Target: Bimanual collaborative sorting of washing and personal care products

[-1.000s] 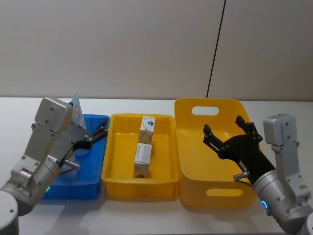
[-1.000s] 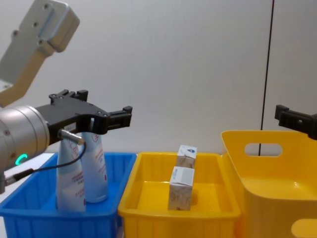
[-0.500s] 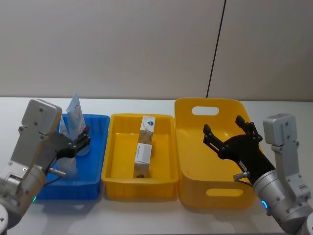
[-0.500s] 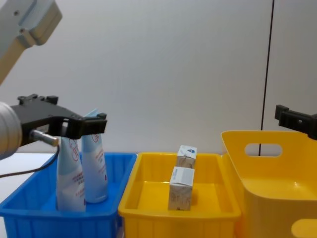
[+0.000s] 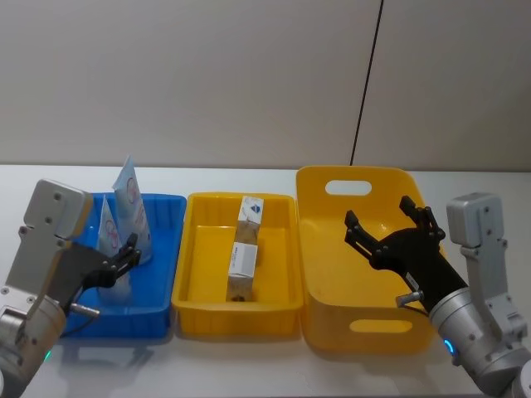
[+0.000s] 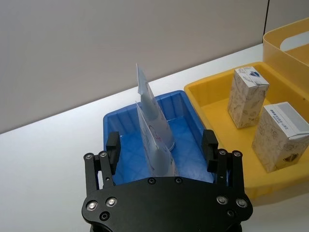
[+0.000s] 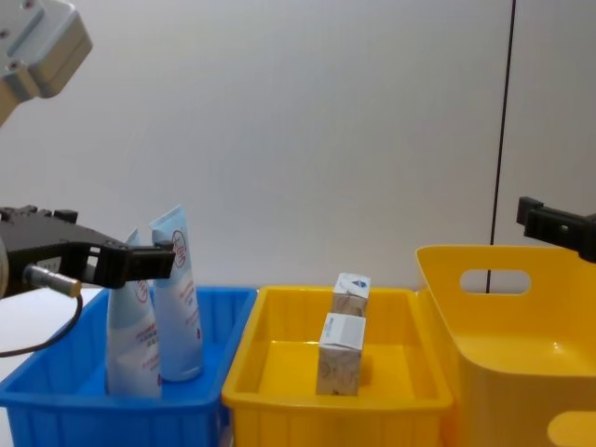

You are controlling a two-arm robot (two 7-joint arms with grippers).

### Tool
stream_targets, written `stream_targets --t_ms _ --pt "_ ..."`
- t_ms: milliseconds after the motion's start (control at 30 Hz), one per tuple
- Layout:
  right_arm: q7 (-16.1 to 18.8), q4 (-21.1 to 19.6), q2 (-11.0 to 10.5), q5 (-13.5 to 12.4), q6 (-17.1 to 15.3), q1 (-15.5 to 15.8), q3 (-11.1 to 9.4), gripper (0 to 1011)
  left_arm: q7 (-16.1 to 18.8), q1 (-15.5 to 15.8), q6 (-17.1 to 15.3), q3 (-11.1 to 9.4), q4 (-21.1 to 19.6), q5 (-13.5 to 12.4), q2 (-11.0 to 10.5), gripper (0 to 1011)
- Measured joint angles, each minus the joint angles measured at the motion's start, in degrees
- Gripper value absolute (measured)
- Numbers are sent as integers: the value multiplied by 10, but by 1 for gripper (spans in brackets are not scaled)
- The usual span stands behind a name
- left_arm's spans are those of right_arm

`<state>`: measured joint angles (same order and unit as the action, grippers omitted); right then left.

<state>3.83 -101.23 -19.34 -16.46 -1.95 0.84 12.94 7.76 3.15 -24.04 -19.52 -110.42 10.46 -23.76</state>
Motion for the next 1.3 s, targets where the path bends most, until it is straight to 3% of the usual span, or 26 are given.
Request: stream_targets --t_ms 633,1300 --pt "0 0 0 0 0 0 0 1002 -26 22 -20 9 31 14 14 1001" --pt "0 0 0 0 0 0 0 1002 -40 67 -16 6 111 9 41 1001"
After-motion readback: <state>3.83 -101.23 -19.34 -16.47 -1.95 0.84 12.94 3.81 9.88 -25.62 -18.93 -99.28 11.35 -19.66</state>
